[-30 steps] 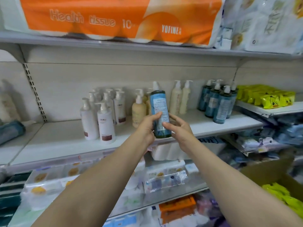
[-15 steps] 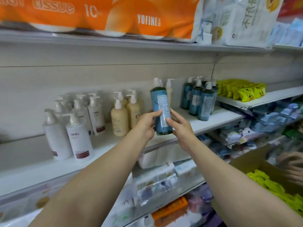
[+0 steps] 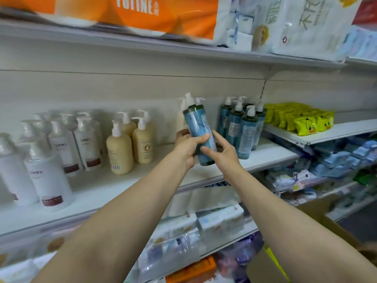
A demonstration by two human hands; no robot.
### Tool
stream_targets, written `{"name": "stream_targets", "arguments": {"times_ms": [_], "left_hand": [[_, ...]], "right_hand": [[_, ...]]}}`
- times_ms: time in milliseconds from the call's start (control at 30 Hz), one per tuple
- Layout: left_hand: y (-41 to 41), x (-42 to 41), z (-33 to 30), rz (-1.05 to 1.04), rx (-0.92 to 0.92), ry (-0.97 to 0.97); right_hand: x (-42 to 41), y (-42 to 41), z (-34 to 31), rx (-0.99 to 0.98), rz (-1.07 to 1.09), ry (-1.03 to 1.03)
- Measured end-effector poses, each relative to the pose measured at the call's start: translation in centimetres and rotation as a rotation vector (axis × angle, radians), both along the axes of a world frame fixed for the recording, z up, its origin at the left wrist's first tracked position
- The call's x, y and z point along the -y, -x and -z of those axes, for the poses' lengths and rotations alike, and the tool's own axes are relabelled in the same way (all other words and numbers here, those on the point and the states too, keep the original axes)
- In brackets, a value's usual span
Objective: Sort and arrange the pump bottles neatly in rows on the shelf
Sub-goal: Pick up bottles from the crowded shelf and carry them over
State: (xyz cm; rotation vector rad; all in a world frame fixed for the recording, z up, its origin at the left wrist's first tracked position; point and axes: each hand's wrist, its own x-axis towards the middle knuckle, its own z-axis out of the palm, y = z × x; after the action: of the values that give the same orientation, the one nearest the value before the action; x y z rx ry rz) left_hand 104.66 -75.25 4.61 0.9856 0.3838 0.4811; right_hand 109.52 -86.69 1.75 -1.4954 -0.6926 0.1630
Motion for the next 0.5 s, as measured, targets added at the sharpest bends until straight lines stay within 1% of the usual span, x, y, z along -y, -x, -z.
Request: {"name": "stream_targets", "arguments": {"times_ms": [133,267,500], "left_hand": [[-2.4,1.3,-0.6,0.029,0.031,-0.024],[-4.3,2.8,-1.2,0.076,0.017,-0.045],[-7.3,6.2,-1.5,0.113,0.044,-0.056]], "right_hand": [[2.0,-3.0,0.0,-0.059,-0.03,-0.063],[3.6,-5.4,-0.1,-0.136,-0.055,-0.138],[7.4,-8.4,-0.6,-0.125,-0.021,-0.141]]}}
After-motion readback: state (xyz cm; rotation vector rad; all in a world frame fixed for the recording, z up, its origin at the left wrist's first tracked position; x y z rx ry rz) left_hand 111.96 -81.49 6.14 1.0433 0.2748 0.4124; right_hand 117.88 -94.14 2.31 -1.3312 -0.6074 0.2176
